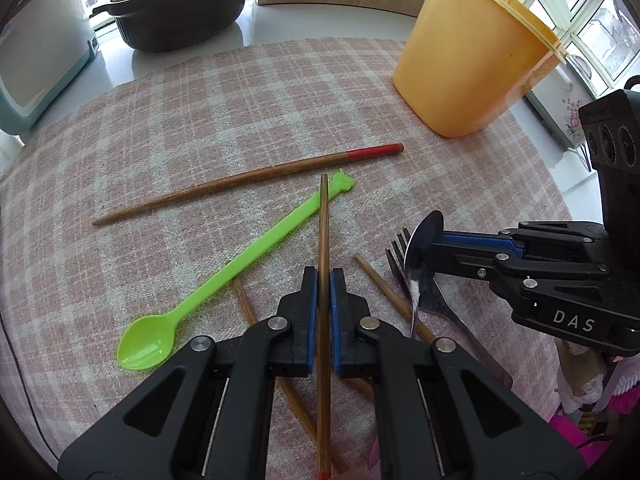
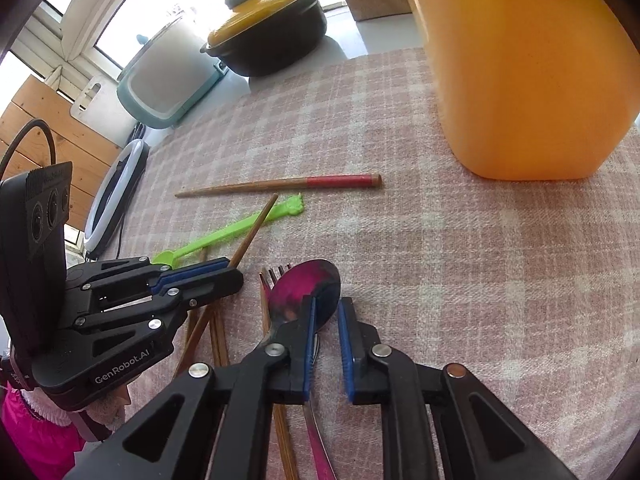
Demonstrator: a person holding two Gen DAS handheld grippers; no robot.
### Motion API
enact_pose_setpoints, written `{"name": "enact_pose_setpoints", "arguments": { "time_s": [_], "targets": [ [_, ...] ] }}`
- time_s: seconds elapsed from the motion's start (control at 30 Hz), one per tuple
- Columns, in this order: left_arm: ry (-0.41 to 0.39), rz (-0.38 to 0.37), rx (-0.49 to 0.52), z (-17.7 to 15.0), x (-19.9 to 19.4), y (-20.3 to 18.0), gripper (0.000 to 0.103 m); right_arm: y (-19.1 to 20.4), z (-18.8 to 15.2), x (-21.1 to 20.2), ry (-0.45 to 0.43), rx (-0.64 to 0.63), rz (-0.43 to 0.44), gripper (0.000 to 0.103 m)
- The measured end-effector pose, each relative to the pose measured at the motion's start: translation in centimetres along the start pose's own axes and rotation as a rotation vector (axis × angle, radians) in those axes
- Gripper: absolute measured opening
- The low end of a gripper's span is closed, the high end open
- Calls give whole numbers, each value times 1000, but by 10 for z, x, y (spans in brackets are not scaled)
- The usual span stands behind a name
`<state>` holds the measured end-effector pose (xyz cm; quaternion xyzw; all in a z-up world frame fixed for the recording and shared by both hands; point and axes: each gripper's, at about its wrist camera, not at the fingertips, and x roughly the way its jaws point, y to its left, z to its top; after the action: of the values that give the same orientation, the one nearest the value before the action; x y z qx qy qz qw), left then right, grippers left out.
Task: Organize utensils
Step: 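Close the right tool on the steel spoon handle while the left tool holds the chopstick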
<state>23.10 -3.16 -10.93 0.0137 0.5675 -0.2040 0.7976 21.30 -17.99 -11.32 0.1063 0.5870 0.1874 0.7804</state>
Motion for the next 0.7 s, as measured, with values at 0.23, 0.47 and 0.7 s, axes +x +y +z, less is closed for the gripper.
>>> {"name": "enact_pose_setpoints", "arguments": {
  "time_s": [0.23,0.47,0.7],
  "targets": [
    [-16,8,-35,-5,-4,5,4,3,1,-1,-46,-20,-8,41],
    [-22,13,-35,-8,-5,2,4,-24,-15,-12,-66,72,83,33],
    [-22,3,-37,-5,-2,-1,4,-17,-12,-6,-69,19,65,8]
  ]
}}
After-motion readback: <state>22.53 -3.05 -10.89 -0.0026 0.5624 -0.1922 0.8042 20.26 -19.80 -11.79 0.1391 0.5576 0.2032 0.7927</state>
